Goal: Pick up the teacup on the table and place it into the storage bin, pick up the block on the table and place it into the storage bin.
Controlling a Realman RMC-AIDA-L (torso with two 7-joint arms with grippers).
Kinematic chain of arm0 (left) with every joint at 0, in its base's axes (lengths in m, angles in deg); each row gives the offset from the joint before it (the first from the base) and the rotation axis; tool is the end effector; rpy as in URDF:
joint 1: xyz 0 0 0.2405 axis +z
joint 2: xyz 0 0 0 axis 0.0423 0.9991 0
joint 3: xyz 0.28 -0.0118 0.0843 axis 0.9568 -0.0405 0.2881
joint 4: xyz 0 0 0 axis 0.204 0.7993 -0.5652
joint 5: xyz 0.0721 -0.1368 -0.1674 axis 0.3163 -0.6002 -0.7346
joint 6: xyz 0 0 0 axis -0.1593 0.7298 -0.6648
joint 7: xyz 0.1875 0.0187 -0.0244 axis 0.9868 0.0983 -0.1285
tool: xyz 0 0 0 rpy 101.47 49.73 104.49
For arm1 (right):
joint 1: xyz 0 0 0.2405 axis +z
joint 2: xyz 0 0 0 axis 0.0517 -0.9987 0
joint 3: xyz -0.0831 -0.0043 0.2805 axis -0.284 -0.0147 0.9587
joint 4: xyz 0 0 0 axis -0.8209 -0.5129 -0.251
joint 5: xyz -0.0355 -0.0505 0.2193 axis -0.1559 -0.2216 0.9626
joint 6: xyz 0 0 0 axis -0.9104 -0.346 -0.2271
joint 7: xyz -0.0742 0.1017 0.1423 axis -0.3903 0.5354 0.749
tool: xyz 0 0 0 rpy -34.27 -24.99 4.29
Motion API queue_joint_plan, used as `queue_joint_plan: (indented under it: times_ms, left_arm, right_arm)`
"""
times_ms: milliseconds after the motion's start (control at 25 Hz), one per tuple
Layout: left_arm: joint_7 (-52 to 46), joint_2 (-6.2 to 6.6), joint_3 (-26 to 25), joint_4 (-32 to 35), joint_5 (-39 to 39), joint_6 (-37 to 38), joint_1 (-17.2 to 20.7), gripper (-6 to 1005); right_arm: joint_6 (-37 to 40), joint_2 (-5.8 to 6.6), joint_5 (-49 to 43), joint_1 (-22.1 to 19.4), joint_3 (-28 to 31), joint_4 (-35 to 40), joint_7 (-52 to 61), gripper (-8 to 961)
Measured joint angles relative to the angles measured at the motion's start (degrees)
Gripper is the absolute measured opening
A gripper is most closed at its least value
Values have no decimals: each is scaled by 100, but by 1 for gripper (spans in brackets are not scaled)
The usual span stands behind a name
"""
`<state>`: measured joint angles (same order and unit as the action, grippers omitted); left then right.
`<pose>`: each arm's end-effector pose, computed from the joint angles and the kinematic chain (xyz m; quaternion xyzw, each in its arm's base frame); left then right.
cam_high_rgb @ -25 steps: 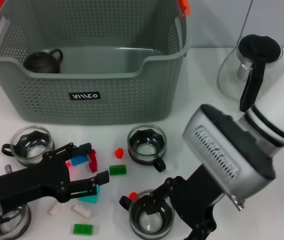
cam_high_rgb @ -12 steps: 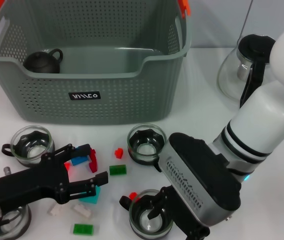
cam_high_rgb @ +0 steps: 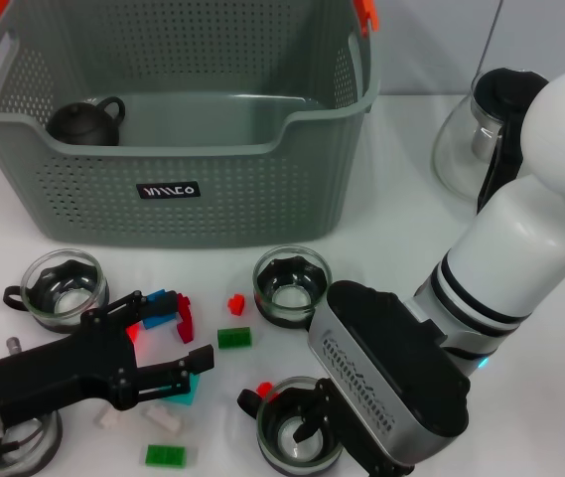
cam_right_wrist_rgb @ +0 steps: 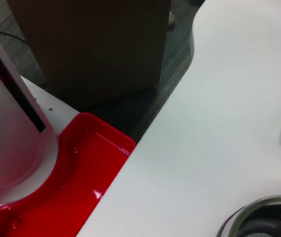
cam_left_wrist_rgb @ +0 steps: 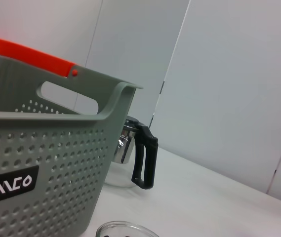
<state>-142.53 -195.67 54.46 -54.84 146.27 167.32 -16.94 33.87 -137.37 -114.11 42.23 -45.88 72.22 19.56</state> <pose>-0.3428 0.2786 -0.0771 -0.8972 -0.2551 -0.3156 0.1741 0.1693 0.3173 -0.1927 0.9439 0.2412 0.1603 0.1589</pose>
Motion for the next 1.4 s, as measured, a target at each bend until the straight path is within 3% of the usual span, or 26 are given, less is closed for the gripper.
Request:
queue_joint_plan:
  times_ms: [120,560,800,920,1120,1400]
  left_arm:
    - [0,-2,0,-37,0,-1,5,932]
    - [18,-3,0,-35,0,-1,12,932]
    - [18,-2,0,-13,0,-1,35,932]
    - [18,-2,0,-19,0,-1,37,932]
    - [17,-2,-3,-5,0,-1,45,931]
    - [18,14,-10,-4,0,-1,46,931]
  right_arm:
    - [-8,0,-3,24,-9,2,161,831]
    - [-155,0,-49,66,-75,10,609,602]
    - [-156,6,-53,102,-75,-8,746,391]
    - [-165,8,-51,128,-76,-60,767,142]
    - [-179,13,-53,125,-31,-47,808,58]
    - [102,51,-54,59,258,153,1066,57]
